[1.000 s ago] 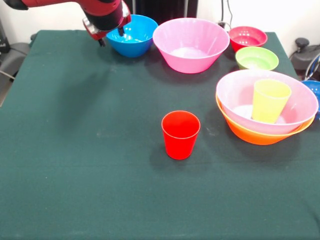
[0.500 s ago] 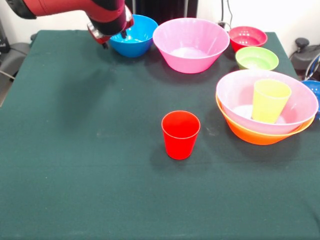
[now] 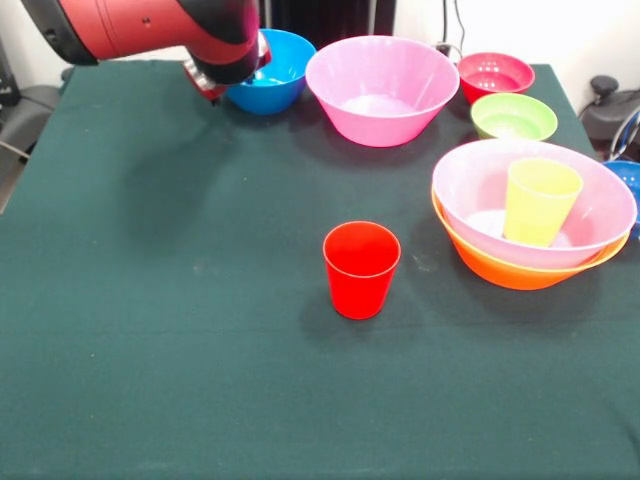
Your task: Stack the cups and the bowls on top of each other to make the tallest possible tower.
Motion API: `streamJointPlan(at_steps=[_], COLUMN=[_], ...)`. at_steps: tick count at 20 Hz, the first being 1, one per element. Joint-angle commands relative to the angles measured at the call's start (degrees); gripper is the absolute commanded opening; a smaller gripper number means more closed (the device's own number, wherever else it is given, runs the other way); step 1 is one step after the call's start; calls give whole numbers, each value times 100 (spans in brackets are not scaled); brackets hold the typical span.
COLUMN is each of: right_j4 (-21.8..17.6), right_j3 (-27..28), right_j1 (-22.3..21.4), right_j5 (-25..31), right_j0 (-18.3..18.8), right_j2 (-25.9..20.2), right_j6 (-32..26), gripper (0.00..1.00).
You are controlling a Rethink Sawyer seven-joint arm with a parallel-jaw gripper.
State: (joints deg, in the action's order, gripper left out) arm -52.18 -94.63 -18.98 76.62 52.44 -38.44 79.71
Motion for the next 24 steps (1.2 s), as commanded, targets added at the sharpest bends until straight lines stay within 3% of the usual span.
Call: streamJointPlan(at_steps=[1,5,6,20,24], right_j4=[-632,-654,-668,-667,-604], right_j3=[126,140,133,128,85], right_j1=[336,347,353,338,159], right_j5=[-309,-240,-235,-216,-67], right_j0=[-226,-245,-233,-248,-276], right_j2=[264,258,239,214,167], right_j6=[-1644,-1620,-1613,-1611,-1661], gripper=[100,100,0,0,0])
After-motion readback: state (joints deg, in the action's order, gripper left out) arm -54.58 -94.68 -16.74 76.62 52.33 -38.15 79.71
